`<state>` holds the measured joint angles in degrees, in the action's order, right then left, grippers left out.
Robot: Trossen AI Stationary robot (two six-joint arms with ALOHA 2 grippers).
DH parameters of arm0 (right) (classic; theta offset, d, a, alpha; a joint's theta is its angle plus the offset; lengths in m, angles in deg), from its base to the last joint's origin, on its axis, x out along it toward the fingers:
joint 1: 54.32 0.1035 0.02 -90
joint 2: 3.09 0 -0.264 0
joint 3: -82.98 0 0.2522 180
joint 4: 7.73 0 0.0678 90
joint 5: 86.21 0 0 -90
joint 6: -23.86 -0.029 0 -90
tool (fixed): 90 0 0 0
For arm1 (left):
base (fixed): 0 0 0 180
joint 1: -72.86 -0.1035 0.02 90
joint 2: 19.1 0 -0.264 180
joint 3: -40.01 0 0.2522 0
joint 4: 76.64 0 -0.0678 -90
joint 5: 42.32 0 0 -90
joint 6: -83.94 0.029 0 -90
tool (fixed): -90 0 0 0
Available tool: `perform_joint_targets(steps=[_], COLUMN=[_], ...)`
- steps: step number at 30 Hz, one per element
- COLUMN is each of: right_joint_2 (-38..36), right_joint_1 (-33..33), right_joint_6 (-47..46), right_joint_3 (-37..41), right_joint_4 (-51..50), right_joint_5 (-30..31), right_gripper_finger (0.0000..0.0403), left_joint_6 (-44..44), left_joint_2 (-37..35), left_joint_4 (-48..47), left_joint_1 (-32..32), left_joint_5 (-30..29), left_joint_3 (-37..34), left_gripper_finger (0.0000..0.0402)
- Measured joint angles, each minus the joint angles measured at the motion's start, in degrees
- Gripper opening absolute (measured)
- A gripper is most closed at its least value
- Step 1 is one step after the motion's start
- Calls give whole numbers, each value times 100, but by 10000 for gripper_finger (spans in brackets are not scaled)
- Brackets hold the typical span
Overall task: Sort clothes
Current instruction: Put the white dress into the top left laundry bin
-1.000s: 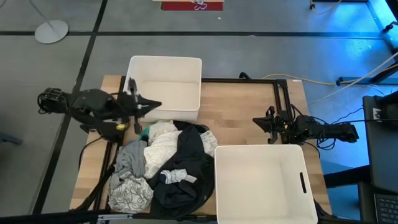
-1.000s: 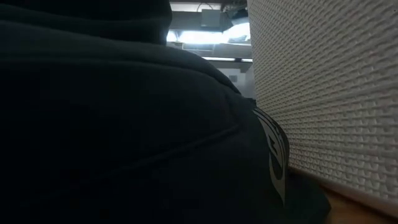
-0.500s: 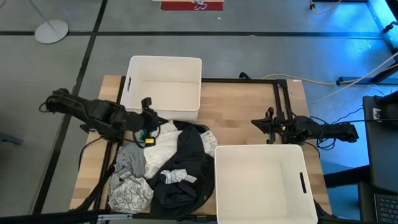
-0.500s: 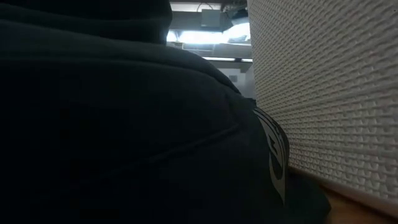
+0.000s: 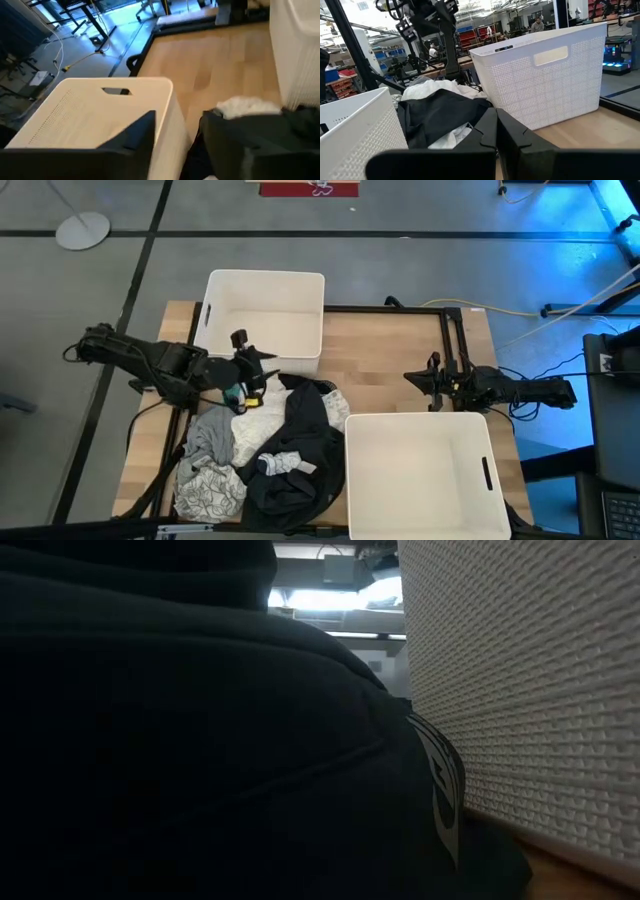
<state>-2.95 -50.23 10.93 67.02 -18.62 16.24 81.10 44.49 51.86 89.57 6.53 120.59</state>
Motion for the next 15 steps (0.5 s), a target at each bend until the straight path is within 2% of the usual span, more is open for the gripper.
perform_joint_targets(steps=[5, 8, 15], right_joint_2=[0, 0, -1], right_joint_1=[0, 0, 0], right_joint_6=[0, -1, -2], right_joint_3=[0, 0, 0], right_joint_4=[0, 0, 4], right_joint_5=[0, 0, 0], right_gripper_finger=[3, 3, 3], left_joint_6=[-405, -576, -1768], left_joint_2=[-7, -9, -9], left_joint_4=[-52, -76, -886], left_joint_1=[17, 17, 33], left_joint_5=[69, 374, 1363], left_joint_3=[152, 182, 187], left_gripper_finger=[244, 272, 289])
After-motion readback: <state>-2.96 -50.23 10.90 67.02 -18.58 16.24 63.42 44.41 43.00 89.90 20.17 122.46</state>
